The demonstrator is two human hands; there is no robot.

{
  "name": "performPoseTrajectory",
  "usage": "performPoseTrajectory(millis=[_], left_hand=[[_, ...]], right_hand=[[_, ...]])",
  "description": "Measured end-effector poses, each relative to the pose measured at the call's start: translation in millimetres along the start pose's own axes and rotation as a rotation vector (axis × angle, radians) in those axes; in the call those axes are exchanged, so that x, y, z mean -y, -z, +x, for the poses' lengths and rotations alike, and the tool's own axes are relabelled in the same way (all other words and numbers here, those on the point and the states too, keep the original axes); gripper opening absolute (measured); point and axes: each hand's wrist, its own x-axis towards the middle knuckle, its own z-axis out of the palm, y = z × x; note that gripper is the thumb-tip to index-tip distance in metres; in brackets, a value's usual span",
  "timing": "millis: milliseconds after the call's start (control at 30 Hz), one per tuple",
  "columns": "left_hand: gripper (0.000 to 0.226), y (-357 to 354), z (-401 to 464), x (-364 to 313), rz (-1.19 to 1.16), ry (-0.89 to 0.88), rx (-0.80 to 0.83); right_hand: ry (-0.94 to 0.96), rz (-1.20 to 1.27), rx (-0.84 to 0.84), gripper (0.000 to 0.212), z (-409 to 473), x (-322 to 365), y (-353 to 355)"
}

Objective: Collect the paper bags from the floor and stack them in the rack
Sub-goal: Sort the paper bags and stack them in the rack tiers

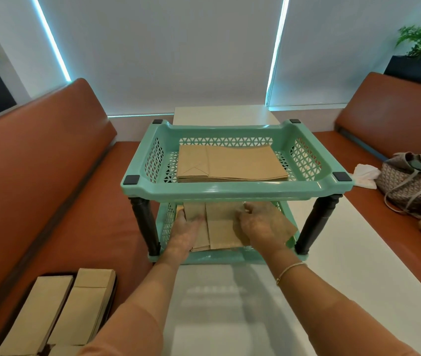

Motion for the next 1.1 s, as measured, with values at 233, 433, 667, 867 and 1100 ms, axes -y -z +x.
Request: performPoseTrajectory(millis=[233, 433, 667, 867, 1100], left_hand=[[0.061, 2, -4, -1, -0.075, -0.020, 0.071], [0.051, 4, -1, 3, -0.067, -0.005, 0.104], [0.047, 4, 1, 5, -0.119, -0.022, 0.089], [0.043, 5, 8, 10, -0.155, 0.019, 0.058], [0.050, 4, 9, 9, -0.148, 0.024, 0.070]], right_hand=[[0.043, -0.044, 0.002, 0.027, -3, -2, -34], [0.058, -0.136, 0.009, 0.032, -1, 2, -40], [0.143, -0.356, 0.086, 0.047, -6, 3, -43], [0.198, -0.665, -0.137, 0.042, 3, 4, -7], [0.217, -0.999, -0.294, 0.026, 29, -9, 22]])
